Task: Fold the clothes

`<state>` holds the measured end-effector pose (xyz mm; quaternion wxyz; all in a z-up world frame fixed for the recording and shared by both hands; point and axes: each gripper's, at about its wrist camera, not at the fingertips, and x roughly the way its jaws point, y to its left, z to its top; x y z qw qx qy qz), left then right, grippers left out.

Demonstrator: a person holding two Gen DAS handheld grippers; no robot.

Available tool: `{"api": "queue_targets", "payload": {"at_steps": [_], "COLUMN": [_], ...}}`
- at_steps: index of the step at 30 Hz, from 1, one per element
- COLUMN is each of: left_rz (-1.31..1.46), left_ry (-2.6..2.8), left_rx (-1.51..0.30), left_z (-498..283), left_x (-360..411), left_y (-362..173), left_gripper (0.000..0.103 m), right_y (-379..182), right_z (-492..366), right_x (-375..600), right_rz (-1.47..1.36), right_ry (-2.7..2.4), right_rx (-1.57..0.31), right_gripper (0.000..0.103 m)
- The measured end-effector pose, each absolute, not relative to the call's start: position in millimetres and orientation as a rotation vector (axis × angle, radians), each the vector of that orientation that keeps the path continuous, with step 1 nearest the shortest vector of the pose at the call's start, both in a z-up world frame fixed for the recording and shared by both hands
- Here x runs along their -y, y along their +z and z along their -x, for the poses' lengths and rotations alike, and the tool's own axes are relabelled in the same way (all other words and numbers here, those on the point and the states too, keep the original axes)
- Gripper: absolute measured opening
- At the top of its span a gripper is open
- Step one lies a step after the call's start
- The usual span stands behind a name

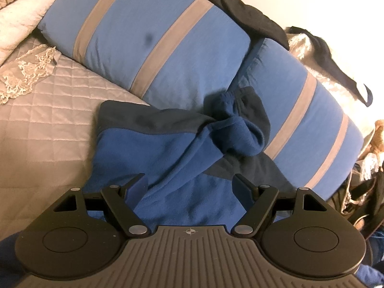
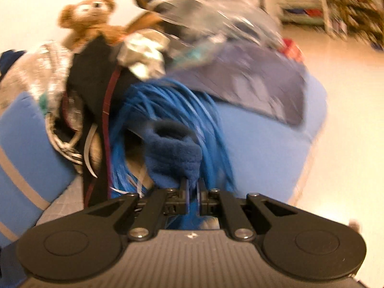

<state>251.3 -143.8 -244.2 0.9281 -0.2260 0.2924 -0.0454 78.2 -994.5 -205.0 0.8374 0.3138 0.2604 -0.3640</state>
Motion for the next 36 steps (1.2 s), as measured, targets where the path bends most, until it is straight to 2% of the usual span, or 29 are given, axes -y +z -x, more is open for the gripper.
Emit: {"api": "queue_targets", "payload": {"at_steps": [6, 7, 8, 9, 11, 12, 14, 17, 21, 36], "left_rz": [0.459, 0.460, 0.460, 0.461, 0.461, 0.462, 0.465, 0.468, 0.466, 0.472], "left_ry": [-0.090, -0.090, -0.090, -0.089, -0.090, -0.091, -0.095, -0.097, -0.096, -0.099], "left_rx": [-0.615, -0.617, -0.618, -0.619, -0.620, -0.621, -0.623, -0.624, -0.629, -0.639], "left_z": [-252.2, -252.0, -251.8, -251.8, -251.7, -251.6, -251.3, -251.3, -251.6, -252.5], "left_x": [143.3, 143.1, 143.0, 143.3, 143.8, 144.0, 143.7, 143.9, 144.2, 143.7], "left_y": [-245.4, -245.6, -245.7, -245.6, -245.4, -245.2, -245.4, -245.3, -245.6, -246.4], "left_gripper": [0.077, 0.077, 0.077, 0.077, 0.077, 0.077, 0.077, 0.077, 0.077, 0.077], "right_y": [-237.2, -240.2, -242.4, -244.1, -242.0, -240.4, -236.1, -227.7, -221.0, -232.3], "right_z": [-65.5, -66.8, -68.3, -69.6, -68.8, -67.5, -63.0, -55.4, -48.8, -47.8], "right_x": [989.7, 989.8, 989.2, 988.0, 981.2, 977.3, 969.6, 961.7, 961.9, 964.3], "right_rz": [-0.668, -0.645, -0.617, -0.584, -0.494, -0.449, -0.369, -0.296, -0.285, -0.271], "right_ry": [-0.812, -0.815, -0.817, -0.817, -0.804, -0.795, -0.760, -0.688, -0.588, -0.583], "right_rx": [-0.607, -0.625, -0.644, -0.661, -0.670, -0.668, -0.647, -0.608, -0.565, -0.621], "right_gripper": [0.008, 0.012, 0.026, 0.027, 0.045, 0.048, 0.061, 0.069, 0.071, 0.071]}}
